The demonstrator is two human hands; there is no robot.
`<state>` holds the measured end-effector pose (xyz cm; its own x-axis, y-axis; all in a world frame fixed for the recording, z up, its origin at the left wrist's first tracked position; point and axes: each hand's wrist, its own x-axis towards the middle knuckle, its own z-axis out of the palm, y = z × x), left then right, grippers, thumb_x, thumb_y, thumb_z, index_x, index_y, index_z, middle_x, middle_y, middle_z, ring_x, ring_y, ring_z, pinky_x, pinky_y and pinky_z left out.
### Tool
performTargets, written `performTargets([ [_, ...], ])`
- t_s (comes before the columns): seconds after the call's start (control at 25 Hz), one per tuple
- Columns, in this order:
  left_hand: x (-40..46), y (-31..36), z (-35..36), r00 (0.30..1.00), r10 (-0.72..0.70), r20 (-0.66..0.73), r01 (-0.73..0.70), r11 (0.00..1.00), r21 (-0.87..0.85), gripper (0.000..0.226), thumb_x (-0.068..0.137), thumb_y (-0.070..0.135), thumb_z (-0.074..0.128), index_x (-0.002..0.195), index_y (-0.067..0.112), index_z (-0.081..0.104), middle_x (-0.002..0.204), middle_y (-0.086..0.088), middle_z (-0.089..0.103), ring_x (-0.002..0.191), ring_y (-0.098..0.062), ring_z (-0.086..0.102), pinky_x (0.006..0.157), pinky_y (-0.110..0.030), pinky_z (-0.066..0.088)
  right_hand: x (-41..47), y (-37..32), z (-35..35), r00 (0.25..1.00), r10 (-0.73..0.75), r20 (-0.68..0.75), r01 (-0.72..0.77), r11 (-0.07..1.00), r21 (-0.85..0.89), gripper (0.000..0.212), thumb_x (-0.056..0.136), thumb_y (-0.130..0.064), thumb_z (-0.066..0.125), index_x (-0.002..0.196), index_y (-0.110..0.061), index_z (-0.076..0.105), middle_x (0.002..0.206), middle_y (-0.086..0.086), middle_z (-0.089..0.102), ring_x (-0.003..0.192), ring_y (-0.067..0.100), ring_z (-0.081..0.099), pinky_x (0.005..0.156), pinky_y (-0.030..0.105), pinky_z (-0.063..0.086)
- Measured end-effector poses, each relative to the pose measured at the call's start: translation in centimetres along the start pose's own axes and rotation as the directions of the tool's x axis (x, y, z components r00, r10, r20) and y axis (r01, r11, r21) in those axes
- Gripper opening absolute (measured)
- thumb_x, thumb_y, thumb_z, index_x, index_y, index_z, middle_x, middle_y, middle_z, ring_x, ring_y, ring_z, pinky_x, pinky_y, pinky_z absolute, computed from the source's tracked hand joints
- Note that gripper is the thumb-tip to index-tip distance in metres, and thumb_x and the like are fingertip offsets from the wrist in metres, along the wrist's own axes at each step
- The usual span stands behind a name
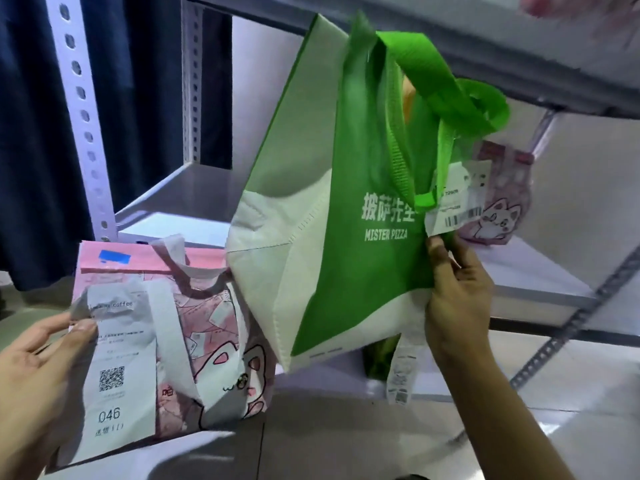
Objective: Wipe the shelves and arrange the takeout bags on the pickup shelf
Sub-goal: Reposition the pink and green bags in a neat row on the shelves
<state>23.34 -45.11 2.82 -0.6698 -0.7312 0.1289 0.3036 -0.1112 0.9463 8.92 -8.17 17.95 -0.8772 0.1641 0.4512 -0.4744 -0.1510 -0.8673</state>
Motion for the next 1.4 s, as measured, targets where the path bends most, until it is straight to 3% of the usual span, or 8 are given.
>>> performTargets([
  [0.12,-0.1,0.4,1.8,0.999,0.031,0.009,-0.031,0.999,0.022,0.019,0.103,0.011,0.048,0.107,0.017,0.065,0.091,0.011,0.078,0.078,-0.002,0.073,0.072,-0.018,0.059,0.9,-0.4,-2.6,1.000,0.011,0.015,-0.011,1.000,0.015,0.024,0.086,-0.036,0.064,0.107,-0.030,0.075,0.110,-0.008,0.077,0.108,0.012,0.068,0.100,0.038,0.056],
  [0.2,-1.0,0.8,3.1,0.996,0.084,0.003,-0.084,0.996,0.027,0.011,0.096,0.023,0.063,0.103,0.023,0.071,0.088,0.010,0.078,0.073,-0.004,0.074,0.062,-0.027,0.062,0.9,-0.1,-4.9,1.000,-0.001,0.023,0.002,1.000,-0.024,0.023,0.087,-0.041,0.063,0.104,-0.035,0.077,0.109,-0.009,0.076,0.104,0.009,0.069,0.090,0.031,0.060],
  [0.32,-1.5,0.6,4.3,0.998,0.061,0.017,-0.061,0.998,-0.012,0.052,0.071,0.055,0.079,0.112,0.025,0.070,0.097,-0.002,0.078,0.078,-0.014,0.076,0.064,-0.045,0.062,0.3,-0.1,-8.5,1.000,-0.016,0.006,0.017,0.995,-0.099,0.025,0.085,-0.050,0.064,0.104,-0.039,0.077,0.107,-0.010,0.075,0.101,0.007,0.069,0.082,0.023,0.060],
  [0.48,-1.5,-0.9,6.5,0.997,0.011,0.076,-0.013,1.000,0.017,0.050,0.075,0.054,0.078,0.114,0.024,0.068,0.096,-0.004,0.078,0.079,-0.020,0.076,0.073,-0.056,0.060,-1.0,0.4,-13.4,0.997,-0.040,-0.067,0.029,0.987,-0.160,0.021,0.089,-0.040,0.064,0.104,-0.035,0.077,0.107,-0.009,0.077,0.103,0.006,0.069,0.083,0.020,0.058],
  [0.8,-4.7,-4.5,14.0,0.982,-0.073,0.175,0.059,0.995,0.083,0.006,0.098,0.017,0.061,0.100,0.015,0.067,0.070,0.014,0.076,0.058,-0.001,0.070,0.045,-0.016,0.052,-5.3,3.0,-21.9,0.969,0.036,-0.245,-0.093,0.970,-0.225,0.036,0.082,-0.054,0.067,0.108,-0.032,0.075,0.104,-0.007,0.077,0.100,0.011,0.069,0.084,0.026,0.061],
  [0.96,-3.5,-6.5,14.0,0.983,-0.043,0.180,0.020,0.992,0.128,0.009,0.097,0.014,0.062,0.104,0.012,0.067,0.072,0.016,0.076,0.062,0.003,0.070,0.049,-0.012,0.050,-7.2,6.7,-23.1,0.968,0.084,-0.236,-0.146,0.955,-0.259,0.022,0.088,-0.046,0.064,0.103,-0.035,0.076,0.095,-0.011,0.077,0.093,0.006,0.068,0.079,0.021,0.060],
  [1.16,0.2,-6.8,12.4,0.982,0.022,0.186,-0.052,0.986,0.161,0.021,0.096,0.015,0.064,0.089,0.032,0.073,0.081,0.017,0.077,0.073,0.004,0.070,0.059,-0.011,0.052,-8.2,12.2,-20.1,0.980,0.162,-0.116,-0.186,0.954,-0.237,0.015,0.090,-0.029,0.064,0.093,-0.031,0.078,0.091,-0.010,0.077,0.086,0.001,0.067,0.075,0.016,0.058],
  [1.4,2.0,-9.1,8.8,0.990,0.077,0.118,-0.097,0.980,0.173,0.017,0.095,0.018,0.065,0.095,0.033,0.073,0.087,0.015,0.078,0.081,0.000,0.072,0.067,-0.014,0.055,-9.3,18.3,-16.1,0.954,0.293,0.054,-0.265,0.916,-0.301,0.016,0.094,-0.004,0.063,0.105,0.002,0.073,0.091,0.000,0.076,0.086,0.007,0.070,0.075,0.017,0.058],
])
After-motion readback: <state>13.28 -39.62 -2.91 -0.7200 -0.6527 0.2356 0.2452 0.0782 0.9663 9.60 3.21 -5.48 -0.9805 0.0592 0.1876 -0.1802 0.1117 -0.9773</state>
